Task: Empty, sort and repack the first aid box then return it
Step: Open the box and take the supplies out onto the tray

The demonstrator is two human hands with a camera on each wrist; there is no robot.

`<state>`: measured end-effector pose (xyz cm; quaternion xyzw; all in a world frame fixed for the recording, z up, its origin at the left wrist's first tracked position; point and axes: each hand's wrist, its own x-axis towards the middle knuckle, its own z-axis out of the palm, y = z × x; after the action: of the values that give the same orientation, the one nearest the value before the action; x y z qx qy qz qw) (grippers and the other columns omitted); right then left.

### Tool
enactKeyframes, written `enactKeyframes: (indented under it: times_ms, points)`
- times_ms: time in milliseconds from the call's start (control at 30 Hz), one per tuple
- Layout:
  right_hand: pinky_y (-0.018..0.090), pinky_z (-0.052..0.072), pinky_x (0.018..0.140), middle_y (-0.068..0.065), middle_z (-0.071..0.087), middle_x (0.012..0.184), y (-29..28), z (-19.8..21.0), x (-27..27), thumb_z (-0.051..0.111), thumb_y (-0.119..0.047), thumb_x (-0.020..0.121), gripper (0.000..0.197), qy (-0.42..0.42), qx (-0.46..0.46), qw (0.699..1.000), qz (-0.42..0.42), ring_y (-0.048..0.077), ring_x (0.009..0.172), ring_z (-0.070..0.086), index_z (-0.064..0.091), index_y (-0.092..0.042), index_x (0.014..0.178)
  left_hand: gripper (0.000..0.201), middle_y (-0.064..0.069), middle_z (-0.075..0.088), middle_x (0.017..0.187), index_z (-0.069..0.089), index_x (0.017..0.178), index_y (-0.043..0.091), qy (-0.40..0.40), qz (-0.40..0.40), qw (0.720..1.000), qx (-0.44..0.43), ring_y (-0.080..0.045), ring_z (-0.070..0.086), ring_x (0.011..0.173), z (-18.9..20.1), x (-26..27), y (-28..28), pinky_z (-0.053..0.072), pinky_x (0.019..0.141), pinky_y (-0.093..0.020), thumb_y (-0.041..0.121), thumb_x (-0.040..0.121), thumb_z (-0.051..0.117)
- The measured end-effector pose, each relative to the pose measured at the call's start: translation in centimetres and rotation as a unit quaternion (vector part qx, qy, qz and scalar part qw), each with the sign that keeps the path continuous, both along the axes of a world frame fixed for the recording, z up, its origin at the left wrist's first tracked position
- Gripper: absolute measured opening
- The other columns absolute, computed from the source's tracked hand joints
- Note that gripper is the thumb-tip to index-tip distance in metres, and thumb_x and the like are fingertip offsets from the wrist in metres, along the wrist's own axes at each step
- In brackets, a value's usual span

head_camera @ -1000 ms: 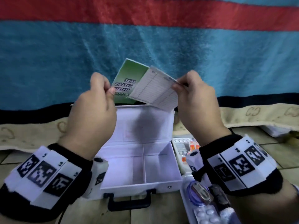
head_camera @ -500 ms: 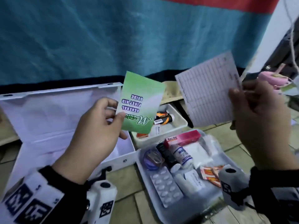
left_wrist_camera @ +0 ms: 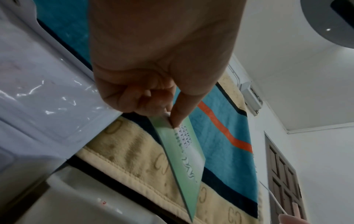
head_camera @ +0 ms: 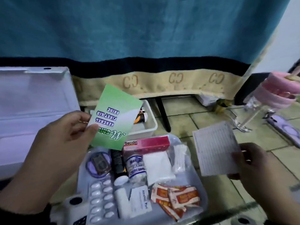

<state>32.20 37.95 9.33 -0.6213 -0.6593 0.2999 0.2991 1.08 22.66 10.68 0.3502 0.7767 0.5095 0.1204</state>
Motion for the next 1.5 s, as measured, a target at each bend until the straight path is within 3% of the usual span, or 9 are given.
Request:
enactKeyframes:
  times_ms: [200,467,667,800,967,1067,1233,1333,1500]
  points:
    - [0.035,0.054,0.048,-0.006,0.063,0.078,2.2,-1.5,-0.4,0.053,-0.011,0.091,0.023,-0.048,-0.025,0.994,0.094,0.024,0.057,0.067,0.051,-0.026,0.074,0.013,0.028,0.069,0.073,0.061,0.082,0.043,-0.002,0.033,0.998,-0.058,0.005,0.063,0.059,-0.4,3.0,0.3,0.052,0.056,-0.029,0.032,0.083,0.068]
    - [0.025,0.045,0.044,-0.012,0.061,0.074,2.6,-0.4,-0.4,0.051,-0.008,0.09,0.016,-0.041,-0.003,0.992,0.118,0.01,0.036,0.06,0.053,-0.023,0.083,0.014,0.027,0.068,0.065,0.061,0.074,0.018,-0.004,0.053,0.997,-0.053,0.009,0.048,0.036,0.7,4.1,-0.2,0.033,0.039,-0.002,0.012,0.087,0.062]
    - [0.034,0.054,0.047,-0.005,0.063,0.081,1.6,-0.8,-1.7,0.053,-0.007,0.089,0.019,-0.039,-0.062,0.989,0.131,0.015,0.041,0.064,0.052,-0.024,0.081,0.016,0.024,0.069,0.063,0.06,0.074,0.02,-0.01,0.046,0.998,-0.052,0.007,0.046,0.032,1.1,4.7,-0.5,0.033,0.039,-0.003,0.012,0.088,0.061]
    - [0.043,0.057,0.065,0.004,0.067,0.081,1.0,-1.7,-3.2,0.056,-0.005,0.085,0.015,-0.106,-0.077,0.979,0.155,0.028,0.064,0.069,0.055,-0.019,0.091,0.014,0.021,0.068,0.06,0.059,0.076,0.024,-0.005,0.033,0.996,-0.082,-0.005,0.048,0.031,1.0,5.2,-1.0,0.036,0.04,-0.01,0.019,0.089,0.061]
    - [0.022,0.037,0.053,0.005,0.064,0.083,1.1,-2.0,-4.0,0.054,-0.01,0.087,0.017,-0.213,-0.058,0.952,0.21,0.02,0.071,0.058,0.059,-0.011,0.103,0.019,0.01,0.062,0.048,0.056,0.072,0.023,-0.007,0.024,0.997,-0.076,-0.012,0.043,0.03,1.1,5.8,-1.4,0.034,0.039,-0.014,0.016,0.089,0.06]
    - [0.022,0.035,0.066,0.006,0.068,0.102,1.0,-1.8,-4.5,0.055,-0.012,0.087,0.024,-0.253,-0.071,0.938,0.228,0.025,0.097,0.061,0.058,-0.014,0.111,0.018,0.012,0.064,0.05,0.058,0.073,0.023,-0.012,0.018,0.997,-0.079,-0.013,0.047,0.031,1.1,6.1,-1.6,0.036,0.041,-0.015,0.016,0.089,0.061]
    - [0.025,0.038,0.066,0.006,0.061,0.092,0.4,-1.6,-4.9,0.055,-0.02,0.088,0.016,-0.283,-0.082,0.917,0.268,0.022,0.086,0.059,0.051,-0.028,0.075,0.016,0.008,0.062,0.047,0.057,0.074,0.021,-0.007,0.005,0.997,-0.082,-0.009,0.045,0.028,1.5,6.6,-1.6,0.032,0.037,-0.01,0.016,0.089,0.06]
    - [0.029,0.043,0.078,0.01,0.05,0.11,0.3,-1.5,-4.7,0.051,-0.031,0.092,0.023,-0.318,-0.037,0.92,0.226,0.027,0.099,0.057,0.054,-0.015,0.109,0.017,0.002,0.063,0.048,0.056,0.073,0.021,-0.007,-0.009,0.998,-0.069,-0.01,0.049,0.033,1.8,7.0,-1.5,0.034,0.039,-0.012,0.017,0.089,0.061]
    - [0.008,0.038,0.062,-0.007,0.061,0.099,-0.8,1.4,-4.6,0.053,-0.034,0.092,0.028,-0.061,0.011,0.969,0.238,0.004,0.077,0.057,0.062,-0.028,0.117,0.016,-0.004,0.066,0.061,0.056,0.079,0.025,-0.057,-0.072,0.995,-0.046,-0.025,0.058,0.043,1.6,8.1,-0.2,0.048,0.053,-0.037,0.015,0.091,0.056]
